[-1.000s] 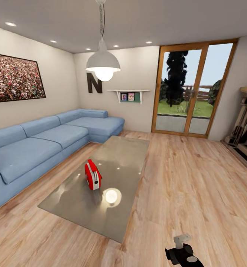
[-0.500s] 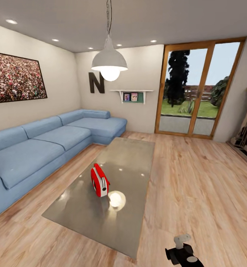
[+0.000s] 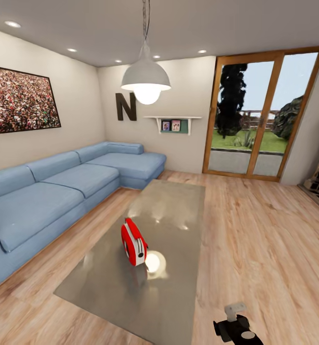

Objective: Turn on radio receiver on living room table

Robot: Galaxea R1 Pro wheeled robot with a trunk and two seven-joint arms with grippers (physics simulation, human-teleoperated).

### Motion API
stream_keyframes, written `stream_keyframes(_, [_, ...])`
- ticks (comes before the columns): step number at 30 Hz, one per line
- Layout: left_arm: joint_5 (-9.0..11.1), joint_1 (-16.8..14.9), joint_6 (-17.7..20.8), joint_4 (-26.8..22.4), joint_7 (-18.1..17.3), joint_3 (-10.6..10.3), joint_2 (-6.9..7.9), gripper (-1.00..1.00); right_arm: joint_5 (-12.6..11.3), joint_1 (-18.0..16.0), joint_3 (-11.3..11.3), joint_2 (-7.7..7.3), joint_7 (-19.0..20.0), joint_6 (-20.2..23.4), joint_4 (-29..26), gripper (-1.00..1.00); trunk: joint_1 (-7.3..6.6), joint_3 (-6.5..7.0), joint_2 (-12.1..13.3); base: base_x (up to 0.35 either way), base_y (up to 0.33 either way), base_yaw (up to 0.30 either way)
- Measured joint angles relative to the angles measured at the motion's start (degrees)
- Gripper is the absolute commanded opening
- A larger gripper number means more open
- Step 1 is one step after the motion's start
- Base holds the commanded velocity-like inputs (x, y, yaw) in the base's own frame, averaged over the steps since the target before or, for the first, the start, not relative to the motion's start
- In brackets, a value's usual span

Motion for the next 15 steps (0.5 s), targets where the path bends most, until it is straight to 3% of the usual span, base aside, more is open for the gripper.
stream_keyframes(15, [-0.1, 0.0, 0.0, 0.0, 0.0, 0.0, 0.00, 1.00, 0.0, 0.0, 0.1, 0.00, 0.0, 0.0, 0.0, 1.00, 0.00, 0.00, 0.0, 0.223, 0.232, 0.000])
